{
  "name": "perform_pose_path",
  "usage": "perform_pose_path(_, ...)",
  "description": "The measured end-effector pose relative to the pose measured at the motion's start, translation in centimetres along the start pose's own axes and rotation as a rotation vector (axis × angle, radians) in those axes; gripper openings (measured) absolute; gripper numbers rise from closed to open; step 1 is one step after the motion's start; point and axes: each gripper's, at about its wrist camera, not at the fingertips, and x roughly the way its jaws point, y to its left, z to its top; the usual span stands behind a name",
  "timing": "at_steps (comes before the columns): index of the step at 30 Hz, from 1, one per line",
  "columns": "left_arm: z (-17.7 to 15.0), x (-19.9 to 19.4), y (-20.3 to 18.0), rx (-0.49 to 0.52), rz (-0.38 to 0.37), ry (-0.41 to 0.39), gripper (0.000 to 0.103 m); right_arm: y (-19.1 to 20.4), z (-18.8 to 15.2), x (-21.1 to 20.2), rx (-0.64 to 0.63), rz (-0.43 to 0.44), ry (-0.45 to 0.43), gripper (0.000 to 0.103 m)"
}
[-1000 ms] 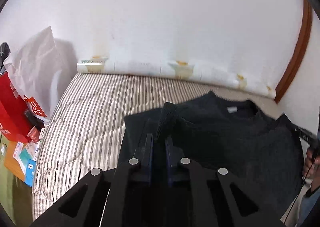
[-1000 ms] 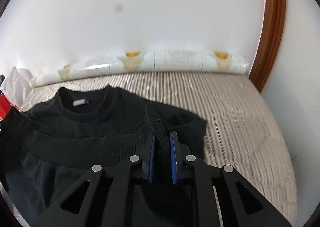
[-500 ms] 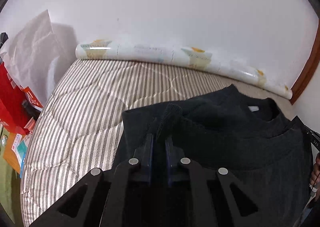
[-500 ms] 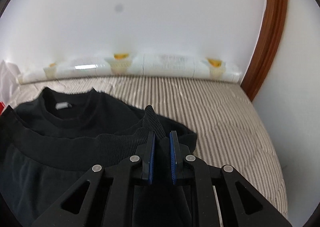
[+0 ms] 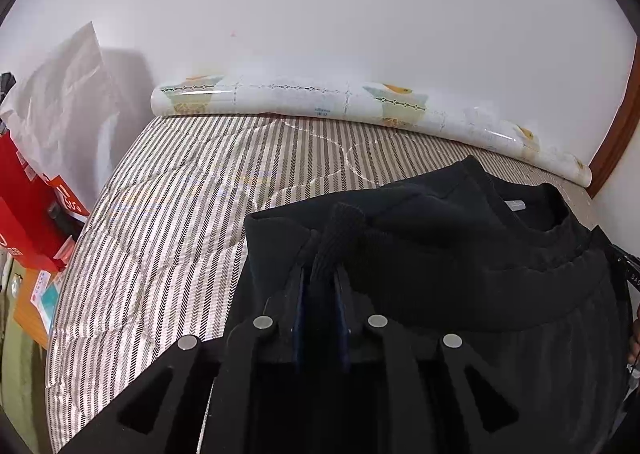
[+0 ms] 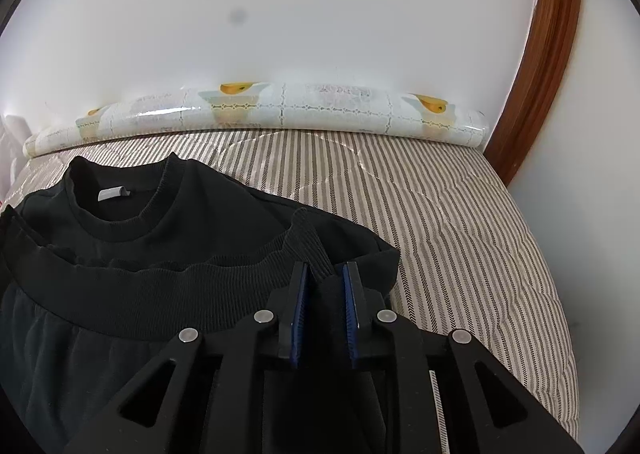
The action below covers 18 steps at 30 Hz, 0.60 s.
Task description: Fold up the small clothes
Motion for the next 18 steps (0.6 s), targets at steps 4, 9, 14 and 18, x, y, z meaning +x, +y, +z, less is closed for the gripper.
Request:
perform_pose_path(4, -0.1, -0.3, -0.2, 0.008, 0.003, 0.007, 0.016, 0.2, -0.1, -0.8, -0.008, -0.022, -0.009, 0.023)
perform_pose_path(9, -0.4, -1.5, -0.3, 0.013, -0.028, 0.019, 0.026, 0.6, -0.8, -3.4, -0.028, -0.045, -0.034, 0.027)
perform_pose_path(14, -1.5, -3.6, 0.0, 0.007, -0.045, 0.022, 0.039, 0.7, -2.2, -6.3, -0.022, -0.045, -0.055, 0.04)
perform_pose_path(18, -3.4, -6.1, 0.6, 0.012, -0.042, 0.021, 0.044, 0.4, -5.0, -7.8, -0.02, -0.041, -0.036, 0.045)
